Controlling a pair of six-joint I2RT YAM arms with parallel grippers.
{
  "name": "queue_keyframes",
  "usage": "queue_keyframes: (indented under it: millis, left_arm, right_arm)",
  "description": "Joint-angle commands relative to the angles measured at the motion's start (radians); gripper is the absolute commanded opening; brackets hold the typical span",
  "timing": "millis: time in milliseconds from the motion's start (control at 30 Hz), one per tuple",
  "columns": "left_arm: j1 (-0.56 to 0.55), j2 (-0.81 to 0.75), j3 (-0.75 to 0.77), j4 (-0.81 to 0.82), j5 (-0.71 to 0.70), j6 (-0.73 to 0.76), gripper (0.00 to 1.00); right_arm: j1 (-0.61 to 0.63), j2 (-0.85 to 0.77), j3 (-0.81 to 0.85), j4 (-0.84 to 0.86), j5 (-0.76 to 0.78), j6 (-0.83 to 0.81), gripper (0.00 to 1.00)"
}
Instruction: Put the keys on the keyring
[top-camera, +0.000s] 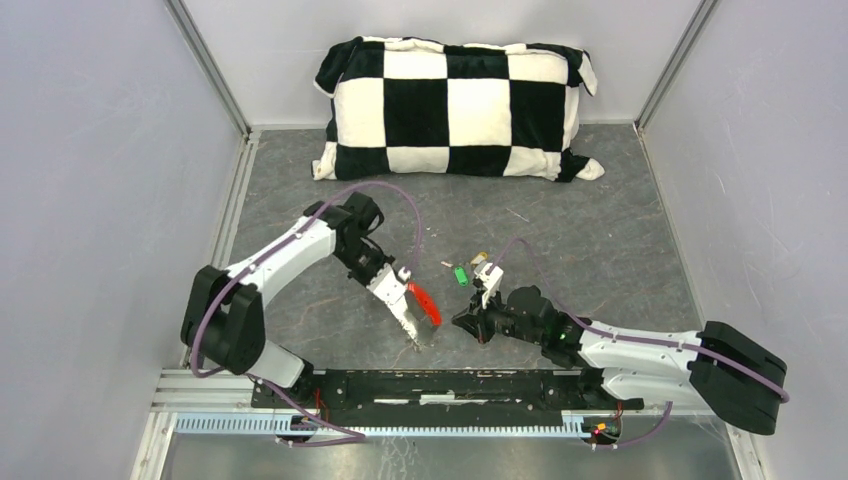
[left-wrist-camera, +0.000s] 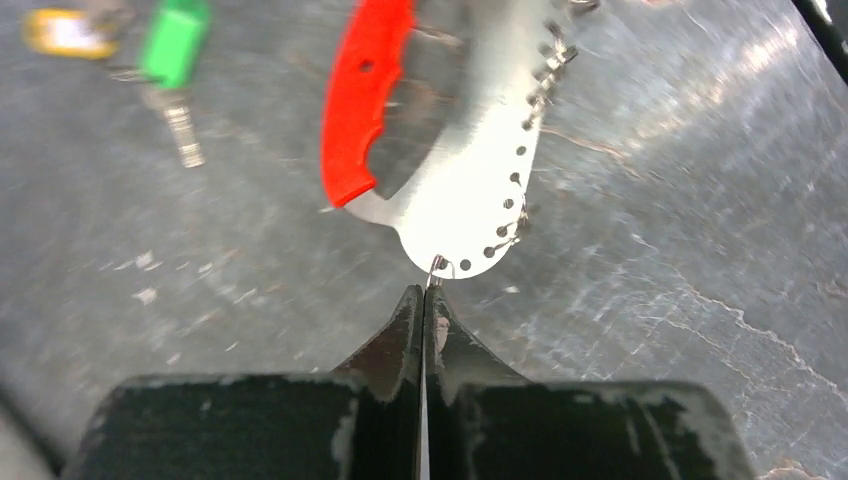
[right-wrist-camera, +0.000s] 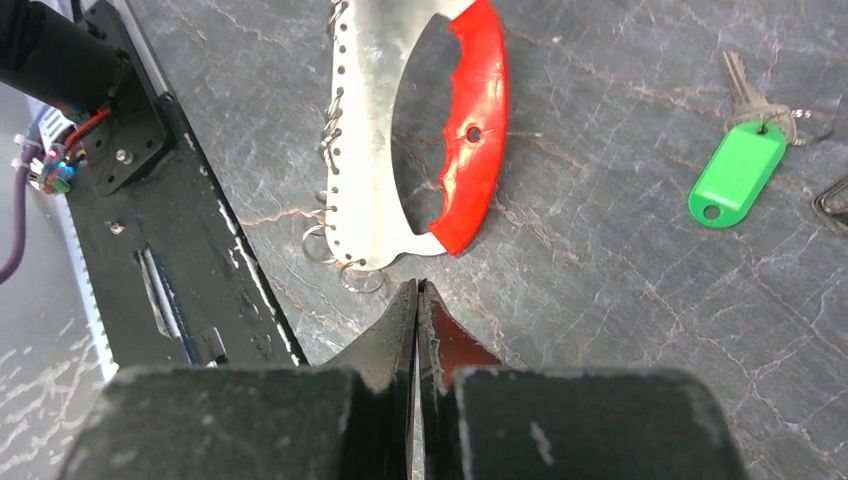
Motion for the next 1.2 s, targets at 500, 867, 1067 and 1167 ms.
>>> queue_keyframes:
  millis: [500,867,1067,1167]
  left_arm:
    - [-0.008,-0.347,0.309,-0.023,0.455,-1.1,0.02]
    - [-0.008,-0.576,0.197,0.185,0.647,-1.05,0.02]
    - [-0.008,-0.577,0.209,0.196,0.762,-0.944,0.02]
    - [-0.011,-0.572,0.225,0.198,0.81,-0.874,0.02]
  right_arm:
    - [-0.007,-0.216,0.245,0.048,-0.144,-0.251,0.18]
    - [-0.006,-0.169,0.366,0.159,-0.418,-0.326,0.4]
    - [0.005,-0.142,0.378,0.239,-0.479,-0.312,0.46]
    - [0.007,-0.15,0.378,0.253,-0.501,-0.338,0.46]
